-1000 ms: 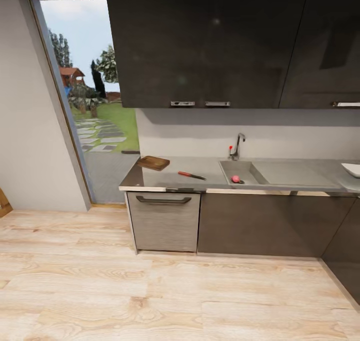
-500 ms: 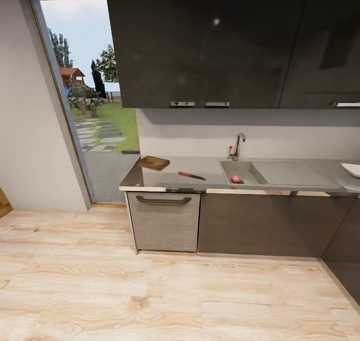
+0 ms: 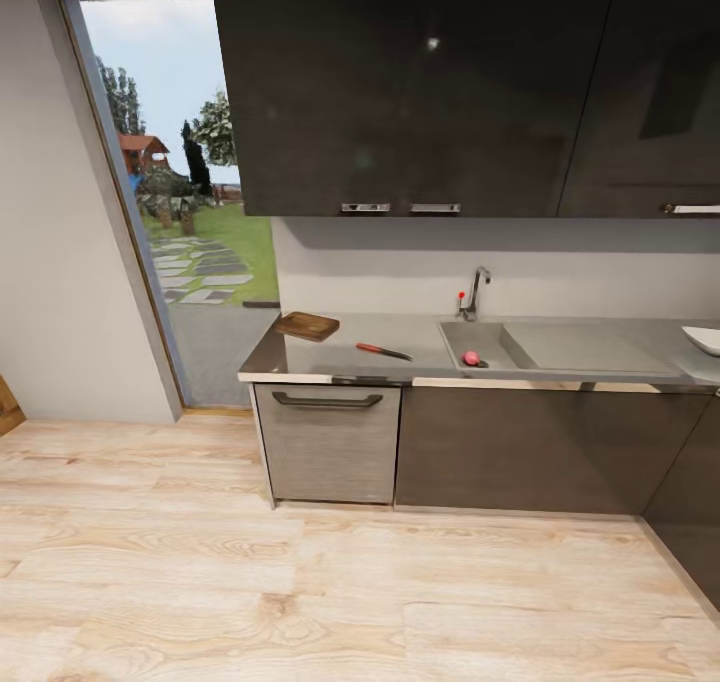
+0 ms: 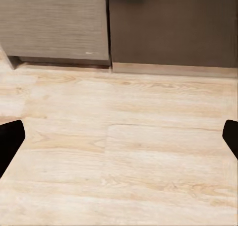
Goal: In the kitchen, take the Vidalia onion out of the sink, dice it on the chopping board with the paring knife, put the diced onion into the bowl on the countertop, then place both the paring knife and the chopping board into the sink.
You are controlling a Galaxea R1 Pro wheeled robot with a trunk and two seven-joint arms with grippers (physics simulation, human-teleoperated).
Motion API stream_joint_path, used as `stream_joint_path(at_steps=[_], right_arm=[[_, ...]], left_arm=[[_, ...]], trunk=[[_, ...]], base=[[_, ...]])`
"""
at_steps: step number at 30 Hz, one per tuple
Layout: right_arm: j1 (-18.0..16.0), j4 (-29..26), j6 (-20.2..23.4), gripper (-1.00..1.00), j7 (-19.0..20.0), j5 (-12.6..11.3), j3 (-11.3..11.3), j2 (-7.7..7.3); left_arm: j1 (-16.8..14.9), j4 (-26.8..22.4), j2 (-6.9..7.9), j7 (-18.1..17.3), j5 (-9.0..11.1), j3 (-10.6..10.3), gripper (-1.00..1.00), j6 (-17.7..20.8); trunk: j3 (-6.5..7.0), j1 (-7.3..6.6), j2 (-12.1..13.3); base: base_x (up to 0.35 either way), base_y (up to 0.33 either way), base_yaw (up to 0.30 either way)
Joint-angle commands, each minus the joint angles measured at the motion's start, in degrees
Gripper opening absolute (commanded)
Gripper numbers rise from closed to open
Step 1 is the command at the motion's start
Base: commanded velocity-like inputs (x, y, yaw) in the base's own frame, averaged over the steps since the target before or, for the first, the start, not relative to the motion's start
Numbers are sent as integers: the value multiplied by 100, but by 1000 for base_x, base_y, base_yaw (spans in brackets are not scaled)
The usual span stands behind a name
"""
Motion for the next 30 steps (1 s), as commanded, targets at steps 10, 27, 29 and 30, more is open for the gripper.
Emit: stream_joint_path(at_steps=[10, 27, 29, 30], right_arm=[[55, 2064, -1603, 100, 119, 29, 12, 23], [1499, 2094, -1603, 100, 736, 43, 8, 0], [1523, 2023, -1603, 100, 734, 34, -22, -18], [1527, 1903, -1603, 100, 713, 28, -35, -37]], left_arm=[[0, 24, -5, 5, 10, -3, 100, -3], [0, 107, -8, 5, 10, 6, 100, 3], [0, 142, -8, 5, 10, 9, 100, 3], [0, 151, -8, 5, 10, 8, 100, -1]], trunk=[[-11, 4, -12], [-11, 4, -12], [-11, 4, -12], [-11, 4, -12]], base=[[0, 0, 0], [0, 0, 0], [0, 0, 0], [0, 0, 0]])
